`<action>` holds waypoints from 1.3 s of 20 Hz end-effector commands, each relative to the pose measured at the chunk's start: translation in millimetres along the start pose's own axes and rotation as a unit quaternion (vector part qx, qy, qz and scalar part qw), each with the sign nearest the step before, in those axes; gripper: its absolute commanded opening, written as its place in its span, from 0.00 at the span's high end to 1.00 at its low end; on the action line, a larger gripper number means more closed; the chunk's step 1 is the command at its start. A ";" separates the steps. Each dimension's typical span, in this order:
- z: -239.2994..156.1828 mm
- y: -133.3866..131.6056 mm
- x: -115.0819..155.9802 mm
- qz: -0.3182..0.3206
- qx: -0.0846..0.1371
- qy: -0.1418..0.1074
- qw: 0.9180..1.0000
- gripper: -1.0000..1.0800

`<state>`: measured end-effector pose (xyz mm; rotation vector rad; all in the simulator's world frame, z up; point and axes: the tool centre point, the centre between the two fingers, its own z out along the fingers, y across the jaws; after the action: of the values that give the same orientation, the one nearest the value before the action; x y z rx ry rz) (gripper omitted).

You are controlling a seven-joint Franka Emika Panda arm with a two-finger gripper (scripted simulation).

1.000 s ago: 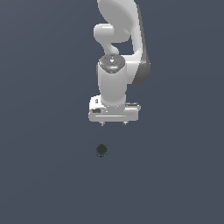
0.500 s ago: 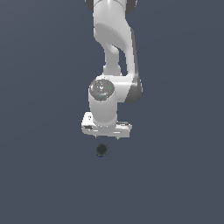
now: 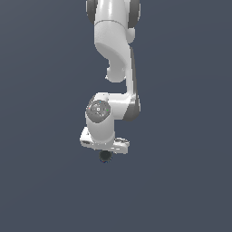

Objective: Pick up the object and move it to a goal position.

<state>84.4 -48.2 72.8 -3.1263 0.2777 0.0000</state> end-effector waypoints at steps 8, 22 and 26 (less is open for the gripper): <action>9.8 3.8 4.0 0.006 -0.001 0.000 1.000 0.04; 59.7 4.0 4.3 0.007 -0.001 0.000 1.000 0.04; 59.2 4.0 4.9 0.007 -0.001 0.000 1.000 1.00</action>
<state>87.9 -52.8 13.3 -3.1272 0.2992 0.0024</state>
